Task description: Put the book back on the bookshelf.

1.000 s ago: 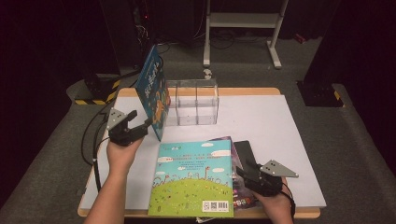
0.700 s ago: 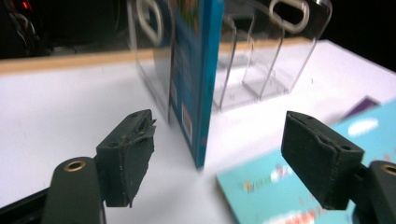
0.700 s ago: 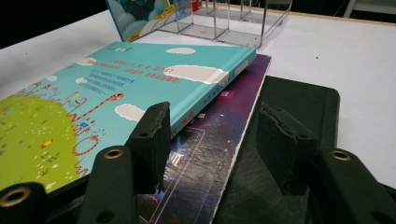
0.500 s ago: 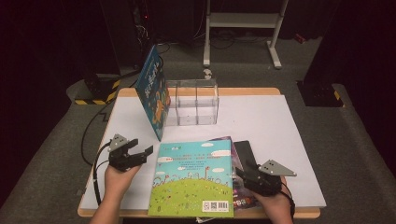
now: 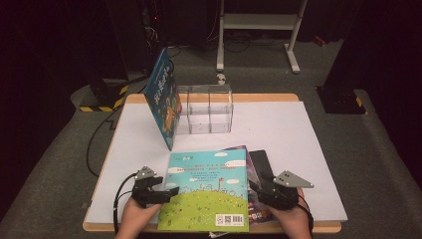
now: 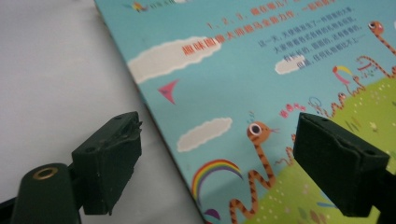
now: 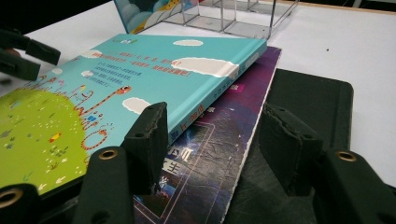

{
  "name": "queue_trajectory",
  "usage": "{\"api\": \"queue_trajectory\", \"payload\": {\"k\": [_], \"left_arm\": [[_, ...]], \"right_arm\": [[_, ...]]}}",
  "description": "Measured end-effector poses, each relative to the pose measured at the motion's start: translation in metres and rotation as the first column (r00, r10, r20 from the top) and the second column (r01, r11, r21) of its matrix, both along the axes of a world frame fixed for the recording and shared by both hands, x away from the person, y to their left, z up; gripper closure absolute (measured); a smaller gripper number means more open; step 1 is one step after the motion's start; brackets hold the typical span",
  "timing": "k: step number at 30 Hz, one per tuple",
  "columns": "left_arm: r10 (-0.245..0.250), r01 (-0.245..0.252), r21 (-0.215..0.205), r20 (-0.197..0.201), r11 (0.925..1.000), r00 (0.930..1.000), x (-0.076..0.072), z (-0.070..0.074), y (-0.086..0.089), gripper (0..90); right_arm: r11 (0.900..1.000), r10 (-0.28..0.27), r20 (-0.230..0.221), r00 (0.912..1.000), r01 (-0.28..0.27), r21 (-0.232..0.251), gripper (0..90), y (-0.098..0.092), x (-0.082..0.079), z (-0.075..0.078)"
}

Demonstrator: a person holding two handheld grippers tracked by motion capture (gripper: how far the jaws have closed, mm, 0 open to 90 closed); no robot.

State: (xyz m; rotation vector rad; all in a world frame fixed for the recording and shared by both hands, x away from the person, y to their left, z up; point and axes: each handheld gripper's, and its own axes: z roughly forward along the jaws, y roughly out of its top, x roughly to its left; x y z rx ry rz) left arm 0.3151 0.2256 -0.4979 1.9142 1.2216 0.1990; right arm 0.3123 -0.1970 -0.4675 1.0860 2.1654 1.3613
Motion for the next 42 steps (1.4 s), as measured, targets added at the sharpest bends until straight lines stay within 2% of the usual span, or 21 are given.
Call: {"api": "queue_trajectory", "payload": {"k": [3, 4, 11, 16, 21, 25, 29, 30, 31, 34, 36, 42], "left_arm": [[-0.010, 0.010, 0.005, -0.007, 0.9999, 0.9999, -0.002, -0.005, -0.005, 15.9], [-0.014, 0.014, 0.001, 0.005, 0.9999, 0.9999, -0.004, -0.005, -0.007, 14.6], [0.007, -0.007, 0.001, 0.014, 1.0000, 0.9999, -0.006, -0.006, -0.010, 15.6], [-0.036, 0.036, -0.014, 0.019, 0.9992, 0.9992, -0.011, -0.007, -0.018, 18.2], [-0.077, 0.078, -0.034, 0.022, 0.9964, 0.9968, -0.012, -0.006, -0.034, 18.1], [-0.099, 0.100, -0.021, 0.047, 0.9947, 0.9939, -0.009, -0.003, -0.045, 18.1], [-0.079, 0.082, -0.042, 0.078, 0.9957, 0.9938, -0.009, 0.001, -0.042, 16.4], [-0.072, 0.079, -0.070, 0.089, 0.9945, 0.9934, -0.010, 0.002, -0.039, 14.5], [-0.065, 0.073, -0.101, 0.083, 0.9922, 0.9945, -0.010, 0.003, -0.036, 13.8], [-0.077, 0.085, -0.095, 0.089, 0.9918, 0.9930, -0.012, 0.004, -0.035, 15.3], [-0.094, 0.102, -0.113, 0.078, 0.9883, 0.9926, -0.013, 0.001, -0.036, 15.8], [-0.078, 0.086, -0.115, 0.071, 0.9896, 0.9944, -0.011, -0.002, -0.038, 12.5]], "right_arm": [[1.000, 0.002, -0.004, 1.0000, -0.002, -0.004, 41.9, 0.001, 0.000, 0.000], [1.000, 0.005, -0.007, 1.0000, -0.005, -0.006, 41.9, 0.002, -0.001, 0.000], [0.999, 0.010, 0.007, 0.9999, -0.010, -0.049, 41.9, 0.011, -0.002, 0.001], [0.999, -0.006, -0.003, 1.0000, 0.006, -0.043, 42.0, 0.007, 0.000, 0.000], [0.998, -0.043, 0.017, 0.9989, 0.044, -0.043, 42.6, -0.001, 0.001, 0.003], [0.997, -0.073, 0.033, 0.9968, 0.074, -0.031, 41.8, -0.013, 0.003, 0.004], [0.996, -0.089, 0.022, 0.9958, 0.090, -0.019, 42.0, -0.019, 0.003, 0.002], [0.995, -0.095, 0.018, 0.9953, 0.095, -0.036, 42.3, -0.018, 0.003, 0.000], [0.993, -0.100, 0.004, 0.9950, 0.100, -0.055, 42.4, -0.018, 0.004, -0.002], [0.994, -0.101, -0.011, 0.9949, 0.100, -0.040, 42.3, -0.020, 0.005, -0.005], [0.994, -0.102, -0.016, 0.9947, 0.101, -0.031, 42.4, -0.020, 0.005, -0.005], [0.995, -0.102, -0.013, 0.9947, 0.102, -0.025, 42.4, -0.020, 0.005, -0.005]]}}
